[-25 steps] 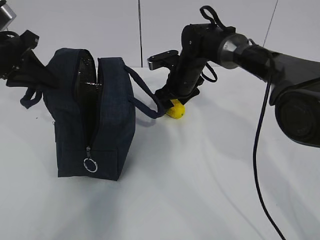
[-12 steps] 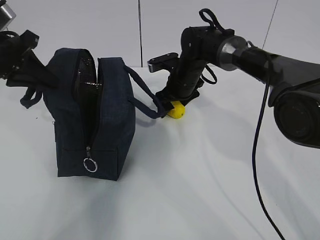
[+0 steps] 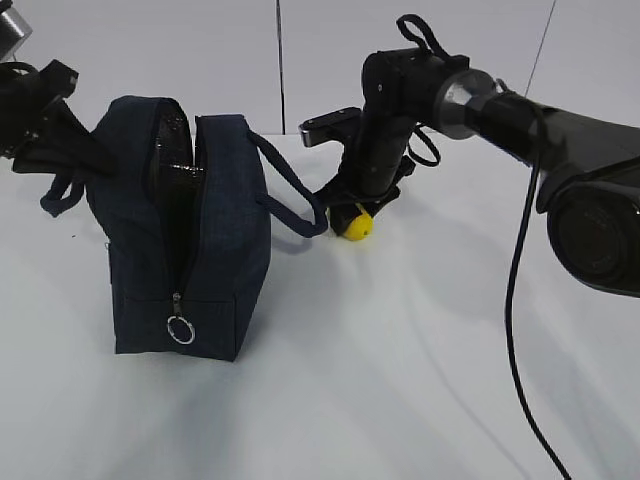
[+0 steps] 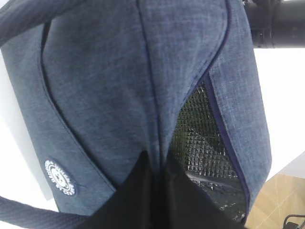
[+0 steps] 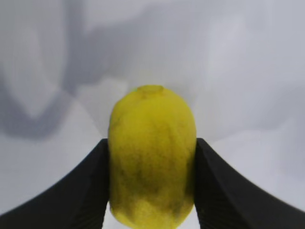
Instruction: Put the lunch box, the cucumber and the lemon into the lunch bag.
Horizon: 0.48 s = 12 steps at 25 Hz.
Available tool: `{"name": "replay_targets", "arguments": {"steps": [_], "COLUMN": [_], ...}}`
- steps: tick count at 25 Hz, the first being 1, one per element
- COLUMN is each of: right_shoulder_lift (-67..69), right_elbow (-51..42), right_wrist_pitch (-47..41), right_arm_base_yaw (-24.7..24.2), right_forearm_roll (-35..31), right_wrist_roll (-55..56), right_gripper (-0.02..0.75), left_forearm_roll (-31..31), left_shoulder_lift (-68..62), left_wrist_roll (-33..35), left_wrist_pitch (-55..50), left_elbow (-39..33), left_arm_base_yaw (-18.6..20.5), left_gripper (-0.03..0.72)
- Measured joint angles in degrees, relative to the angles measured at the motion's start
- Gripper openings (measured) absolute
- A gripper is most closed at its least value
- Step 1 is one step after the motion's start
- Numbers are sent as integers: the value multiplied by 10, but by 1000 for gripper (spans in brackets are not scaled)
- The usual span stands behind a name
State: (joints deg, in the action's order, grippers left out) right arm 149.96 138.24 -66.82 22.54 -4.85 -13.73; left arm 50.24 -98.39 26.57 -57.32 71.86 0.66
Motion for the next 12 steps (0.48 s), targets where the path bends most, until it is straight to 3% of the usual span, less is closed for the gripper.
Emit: {"name": "replay_targets", "arguments": {"steps": [8, 12], "right_shoulder_lift": [-19, -56], "right_elbow": [57, 60], "right_wrist_pitch": [-37, -40], "right_arm_base_yaw": [-2, -6], "right_forearm_roll": [2, -27], "right_wrist_roll": [18, 22], "right_gripper": [377, 376], "left_forearm_roll": [0, 0], "left_shoulder_lift": [0, 0], "left_wrist_roll": [1, 1], "left_wrist_pitch": [0, 0], "left_elbow": [0, 0], "left_arm_base_yaw": [0, 0], "left_gripper": [-3, -4]}}
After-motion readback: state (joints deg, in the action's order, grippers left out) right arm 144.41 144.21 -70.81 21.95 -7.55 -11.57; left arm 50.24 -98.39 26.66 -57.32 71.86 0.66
